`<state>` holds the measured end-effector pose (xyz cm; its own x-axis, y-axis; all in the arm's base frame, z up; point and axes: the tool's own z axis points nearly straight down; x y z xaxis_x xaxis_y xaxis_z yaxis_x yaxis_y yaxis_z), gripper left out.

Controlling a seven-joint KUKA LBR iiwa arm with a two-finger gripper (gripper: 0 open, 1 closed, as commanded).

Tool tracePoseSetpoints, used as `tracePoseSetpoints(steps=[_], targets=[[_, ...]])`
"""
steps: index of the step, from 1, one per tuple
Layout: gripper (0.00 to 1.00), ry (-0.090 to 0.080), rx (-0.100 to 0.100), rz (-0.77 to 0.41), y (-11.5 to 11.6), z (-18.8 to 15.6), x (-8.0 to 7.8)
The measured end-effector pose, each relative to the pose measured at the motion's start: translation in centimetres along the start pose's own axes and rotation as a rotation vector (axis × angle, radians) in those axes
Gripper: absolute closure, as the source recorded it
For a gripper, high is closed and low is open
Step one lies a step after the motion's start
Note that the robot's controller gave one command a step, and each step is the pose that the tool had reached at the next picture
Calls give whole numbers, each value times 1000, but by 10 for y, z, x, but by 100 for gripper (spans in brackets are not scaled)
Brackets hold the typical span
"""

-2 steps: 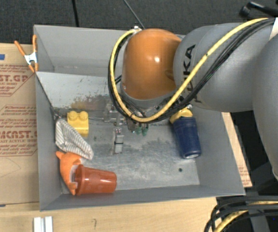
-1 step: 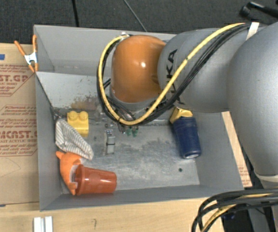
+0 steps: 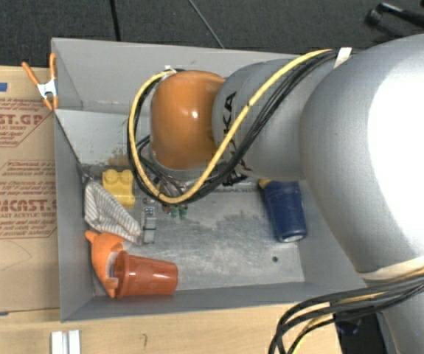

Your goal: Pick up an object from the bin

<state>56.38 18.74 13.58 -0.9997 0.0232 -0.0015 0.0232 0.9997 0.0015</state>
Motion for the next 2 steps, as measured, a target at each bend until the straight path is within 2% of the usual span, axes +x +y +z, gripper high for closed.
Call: tracePoseSetpoints(steps=[1,2], targets=[[0,1,1,0,4,22,3],[100,-3,-1,-82,35,64,3]])
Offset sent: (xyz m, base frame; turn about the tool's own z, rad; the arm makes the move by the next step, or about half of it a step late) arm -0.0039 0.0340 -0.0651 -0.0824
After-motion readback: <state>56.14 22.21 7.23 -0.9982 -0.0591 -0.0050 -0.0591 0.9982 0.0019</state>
